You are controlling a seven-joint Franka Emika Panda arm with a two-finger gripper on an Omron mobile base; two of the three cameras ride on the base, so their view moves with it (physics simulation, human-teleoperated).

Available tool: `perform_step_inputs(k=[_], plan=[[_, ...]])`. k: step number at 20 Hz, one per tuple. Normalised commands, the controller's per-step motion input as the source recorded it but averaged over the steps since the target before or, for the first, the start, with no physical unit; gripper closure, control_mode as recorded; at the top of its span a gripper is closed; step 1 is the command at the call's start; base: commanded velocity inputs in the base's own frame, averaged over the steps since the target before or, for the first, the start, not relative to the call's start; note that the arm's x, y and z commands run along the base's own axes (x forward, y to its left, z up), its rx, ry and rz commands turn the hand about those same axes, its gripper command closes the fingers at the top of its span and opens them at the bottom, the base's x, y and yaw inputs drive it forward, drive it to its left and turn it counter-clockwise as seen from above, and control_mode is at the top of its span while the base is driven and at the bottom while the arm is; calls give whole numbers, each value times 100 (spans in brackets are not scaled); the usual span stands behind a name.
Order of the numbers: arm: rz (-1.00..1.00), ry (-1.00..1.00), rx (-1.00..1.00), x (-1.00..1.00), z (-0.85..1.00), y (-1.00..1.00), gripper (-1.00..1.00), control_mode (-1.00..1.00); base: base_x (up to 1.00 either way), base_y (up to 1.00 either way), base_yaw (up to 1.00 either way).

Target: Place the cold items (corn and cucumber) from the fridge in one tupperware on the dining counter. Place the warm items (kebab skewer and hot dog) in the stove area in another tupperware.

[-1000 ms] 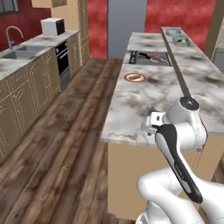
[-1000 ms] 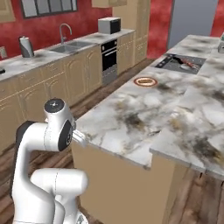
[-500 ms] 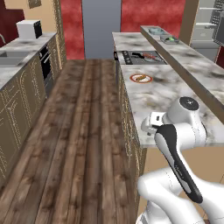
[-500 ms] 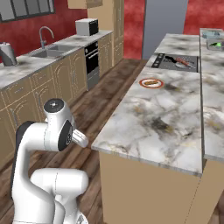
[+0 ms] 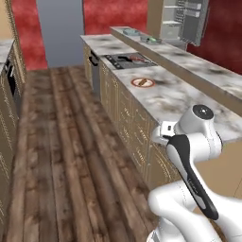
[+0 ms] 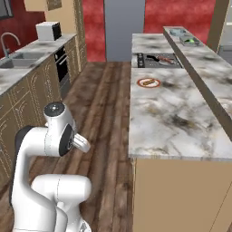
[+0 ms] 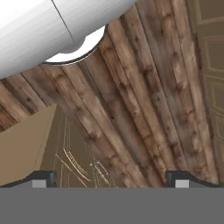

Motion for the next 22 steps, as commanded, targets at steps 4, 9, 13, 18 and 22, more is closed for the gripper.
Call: perform_step_inputs(k=[4, 9, 13, 18, 22], plan=[[0, 0, 0, 0, 0, 0, -100, 100, 52, 93, -50], [0, 0, 0, 0, 0, 0, -100, 100, 66, 81, -51], [0, 0, 0, 0, 0, 0, -100, 100, 64, 77, -49], [0, 0, 0, 0, 0, 0, -100, 100, 50, 86, -52], [0, 0, 0, 0, 0, 0, -100, 100, 40, 87, -48]])
